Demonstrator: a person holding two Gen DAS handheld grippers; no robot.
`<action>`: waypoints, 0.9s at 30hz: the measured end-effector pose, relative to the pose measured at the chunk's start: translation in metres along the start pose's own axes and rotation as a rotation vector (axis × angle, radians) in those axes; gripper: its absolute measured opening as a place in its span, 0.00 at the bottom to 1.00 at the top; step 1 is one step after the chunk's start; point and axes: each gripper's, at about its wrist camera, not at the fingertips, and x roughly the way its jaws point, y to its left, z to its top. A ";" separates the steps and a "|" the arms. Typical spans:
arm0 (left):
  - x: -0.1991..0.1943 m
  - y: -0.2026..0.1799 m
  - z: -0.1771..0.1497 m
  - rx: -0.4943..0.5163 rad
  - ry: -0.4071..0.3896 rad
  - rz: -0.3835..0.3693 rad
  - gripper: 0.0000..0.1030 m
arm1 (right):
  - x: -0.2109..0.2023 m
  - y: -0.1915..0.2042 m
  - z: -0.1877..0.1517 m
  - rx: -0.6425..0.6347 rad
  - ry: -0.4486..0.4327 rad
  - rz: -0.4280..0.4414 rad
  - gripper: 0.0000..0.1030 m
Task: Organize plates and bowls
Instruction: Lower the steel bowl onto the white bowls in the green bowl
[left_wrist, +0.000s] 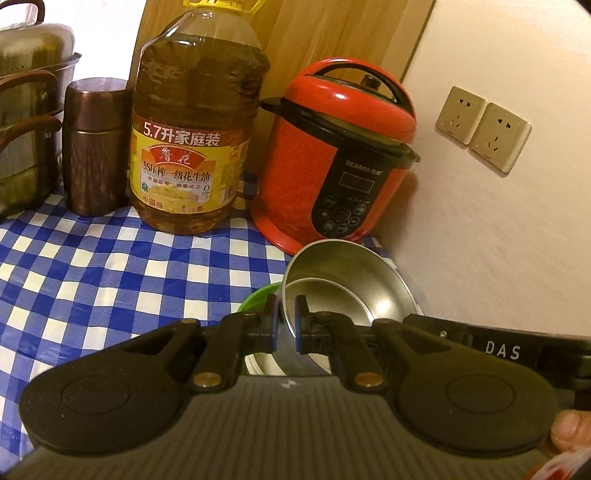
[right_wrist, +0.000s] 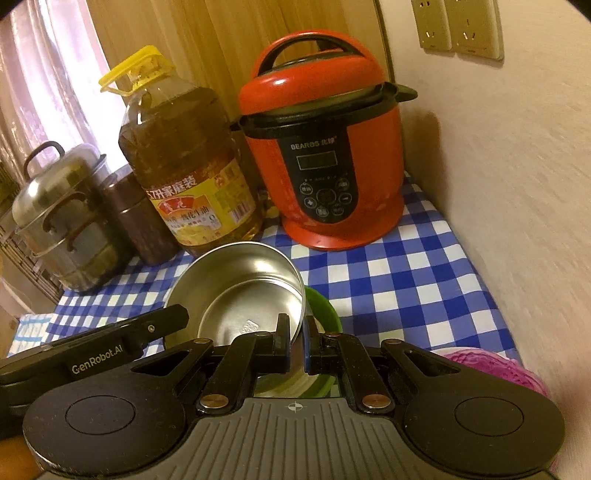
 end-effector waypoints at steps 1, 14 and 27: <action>0.002 0.000 0.000 0.001 0.006 0.002 0.07 | 0.002 0.000 0.000 -0.001 0.003 -0.001 0.06; 0.022 0.013 -0.008 -0.035 0.086 0.006 0.07 | 0.025 -0.003 0.003 -0.011 0.061 -0.011 0.06; 0.022 0.014 -0.006 -0.057 0.116 0.003 0.08 | 0.027 -0.006 0.008 0.019 0.087 -0.007 0.06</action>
